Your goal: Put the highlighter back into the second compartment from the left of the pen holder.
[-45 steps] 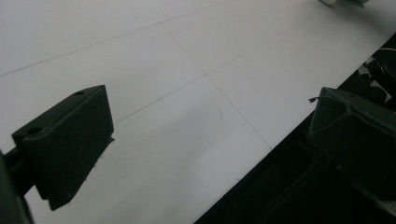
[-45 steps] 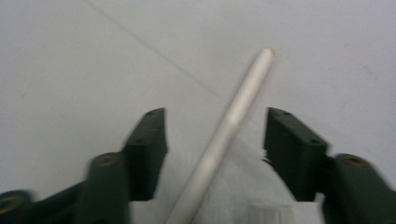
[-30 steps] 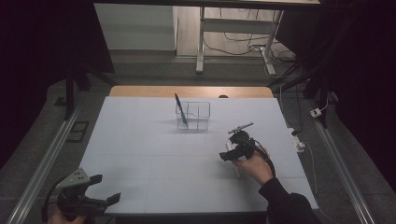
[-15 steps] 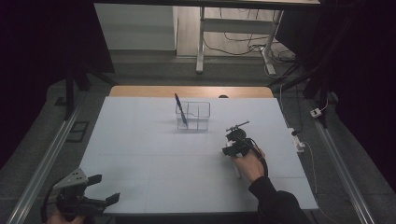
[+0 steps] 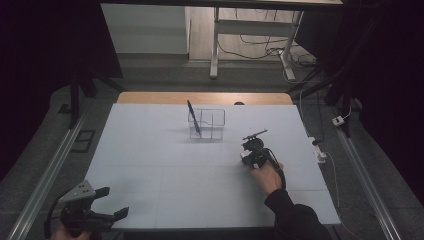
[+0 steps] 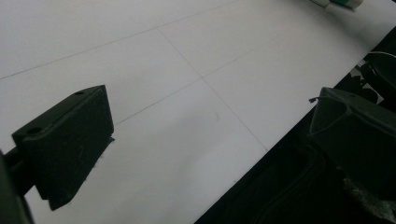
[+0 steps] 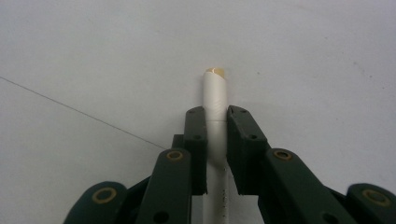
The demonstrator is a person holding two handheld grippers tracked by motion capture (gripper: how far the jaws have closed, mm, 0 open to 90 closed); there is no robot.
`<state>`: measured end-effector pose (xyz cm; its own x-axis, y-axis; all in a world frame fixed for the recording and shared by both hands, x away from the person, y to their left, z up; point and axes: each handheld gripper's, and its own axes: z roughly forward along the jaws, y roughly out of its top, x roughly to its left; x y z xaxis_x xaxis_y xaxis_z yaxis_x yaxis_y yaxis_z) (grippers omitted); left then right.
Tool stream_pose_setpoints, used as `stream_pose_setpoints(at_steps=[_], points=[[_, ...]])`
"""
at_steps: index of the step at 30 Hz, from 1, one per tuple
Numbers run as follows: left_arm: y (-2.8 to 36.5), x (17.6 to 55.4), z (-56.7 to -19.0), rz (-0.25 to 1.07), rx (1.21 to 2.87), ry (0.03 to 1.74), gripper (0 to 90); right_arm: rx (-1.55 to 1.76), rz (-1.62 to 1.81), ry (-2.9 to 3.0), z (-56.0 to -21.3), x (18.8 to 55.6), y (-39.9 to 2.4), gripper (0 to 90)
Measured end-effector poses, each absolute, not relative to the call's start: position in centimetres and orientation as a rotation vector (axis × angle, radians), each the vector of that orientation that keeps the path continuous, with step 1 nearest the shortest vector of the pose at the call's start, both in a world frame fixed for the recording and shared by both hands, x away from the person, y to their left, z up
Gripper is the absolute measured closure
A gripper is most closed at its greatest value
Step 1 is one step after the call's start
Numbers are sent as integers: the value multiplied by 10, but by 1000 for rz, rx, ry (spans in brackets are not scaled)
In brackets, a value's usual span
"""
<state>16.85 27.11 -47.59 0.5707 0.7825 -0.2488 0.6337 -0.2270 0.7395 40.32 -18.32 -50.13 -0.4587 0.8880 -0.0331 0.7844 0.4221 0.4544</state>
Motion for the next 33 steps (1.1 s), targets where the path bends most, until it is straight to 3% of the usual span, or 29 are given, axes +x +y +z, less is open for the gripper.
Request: stream_pose_setpoints(at_steps=[33], points=[[271,168,-476,222,1951,1135,0,1164,1060,2337,-446,394,-184,781]])
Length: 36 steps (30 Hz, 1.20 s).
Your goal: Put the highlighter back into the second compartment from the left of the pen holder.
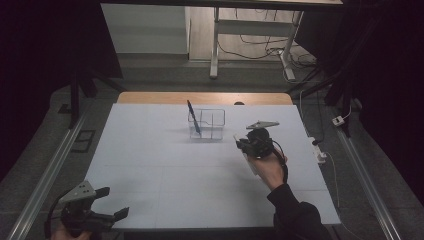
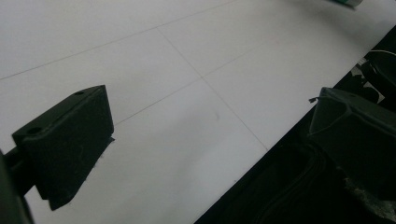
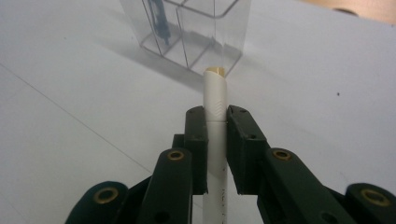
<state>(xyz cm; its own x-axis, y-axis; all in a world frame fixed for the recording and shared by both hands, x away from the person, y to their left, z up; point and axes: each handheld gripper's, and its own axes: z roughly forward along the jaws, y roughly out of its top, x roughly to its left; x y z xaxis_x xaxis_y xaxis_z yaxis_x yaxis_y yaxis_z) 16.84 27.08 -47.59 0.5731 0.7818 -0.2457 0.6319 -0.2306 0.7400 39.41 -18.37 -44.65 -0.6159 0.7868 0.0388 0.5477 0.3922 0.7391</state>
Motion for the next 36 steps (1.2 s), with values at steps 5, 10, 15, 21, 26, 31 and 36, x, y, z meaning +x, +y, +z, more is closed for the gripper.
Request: stream_pose_setpoints(at_steps=[5,10,15,21,26,31,36], points=[[271,169,-476,221,1951,1136,0,1123,1110,2313,-437,393,-182,781],[271,169,-476,222,1952,1136,0,1103,1168,2270,-429,394,-180,781],[271,169,-476,221,1951,1137,0,1086,1206,2243,-422,396,-175,781],[271,169,-476,221,1952,1136,0,1072,1252,2210,-416,400,-168,781],[271,169,-476,221,1952,1136,0,1038,1276,2174,-410,406,-161,781],[271,169,-476,220,1952,1137,0,1017,1296,2146,-406,413,-155,781],[271,169,-476,220,1953,1137,0,1014,1346,2113,-399,422,-150,781]])
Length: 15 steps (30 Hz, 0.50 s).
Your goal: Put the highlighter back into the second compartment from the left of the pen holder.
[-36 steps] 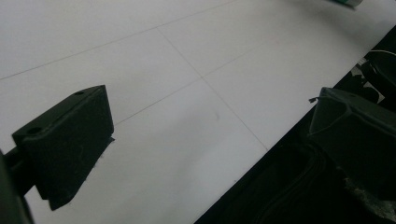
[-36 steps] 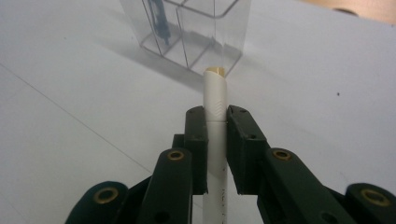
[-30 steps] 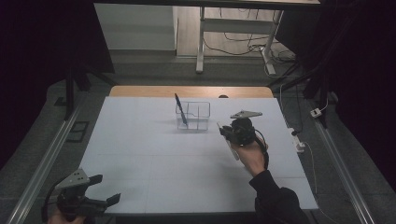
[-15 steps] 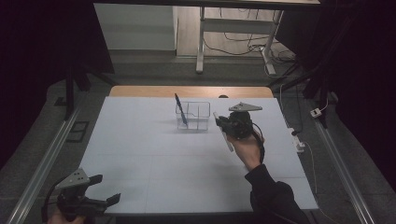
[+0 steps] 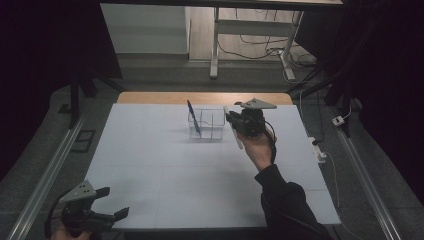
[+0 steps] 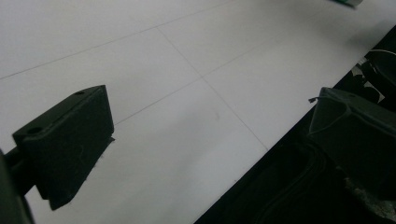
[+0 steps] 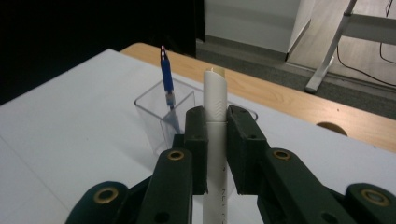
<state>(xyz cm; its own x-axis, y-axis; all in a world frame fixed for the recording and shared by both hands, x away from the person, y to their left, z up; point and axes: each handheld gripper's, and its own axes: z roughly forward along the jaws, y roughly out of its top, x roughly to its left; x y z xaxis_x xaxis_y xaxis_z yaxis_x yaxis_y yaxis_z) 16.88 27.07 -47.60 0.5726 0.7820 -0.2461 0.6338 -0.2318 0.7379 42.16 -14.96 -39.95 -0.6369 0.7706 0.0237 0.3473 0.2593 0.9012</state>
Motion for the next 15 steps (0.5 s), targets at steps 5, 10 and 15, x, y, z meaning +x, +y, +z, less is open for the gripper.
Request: stream_pose_setpoints(at_steps=[5,10,15], points=[[271,169,-476,219,1954,1134,1,1016,1384,2101,-397,430,-143,781],[271,169,-476,220,1954,1131,8,1003,1391,2091,-398,438,-136,781],[271,169,-476,220,1955,1131,8,1004,1417,2072,-396,447,-132,780]])
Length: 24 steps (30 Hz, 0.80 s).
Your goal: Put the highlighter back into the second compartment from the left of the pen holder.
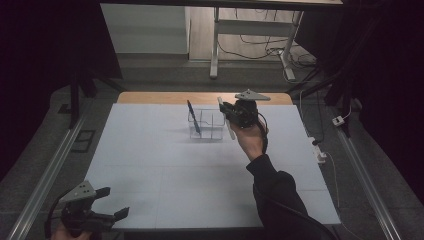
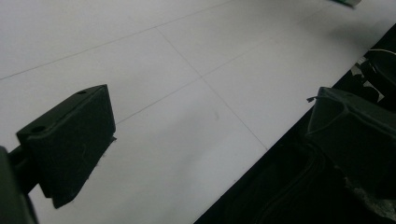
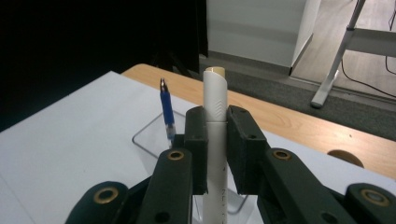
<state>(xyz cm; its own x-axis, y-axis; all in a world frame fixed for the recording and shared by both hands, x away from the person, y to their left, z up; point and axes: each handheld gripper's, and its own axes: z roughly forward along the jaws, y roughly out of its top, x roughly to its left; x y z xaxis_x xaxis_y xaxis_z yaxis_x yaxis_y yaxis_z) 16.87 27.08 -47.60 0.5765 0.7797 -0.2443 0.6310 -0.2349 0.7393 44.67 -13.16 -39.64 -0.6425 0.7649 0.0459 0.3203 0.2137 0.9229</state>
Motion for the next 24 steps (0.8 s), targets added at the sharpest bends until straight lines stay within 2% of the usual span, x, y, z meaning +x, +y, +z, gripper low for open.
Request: stream_pose_setpoints(at_steps=[24], points=[[271,168,-476,216,1952,1129,10,940,1463,2044,-398,481,-95,781]])
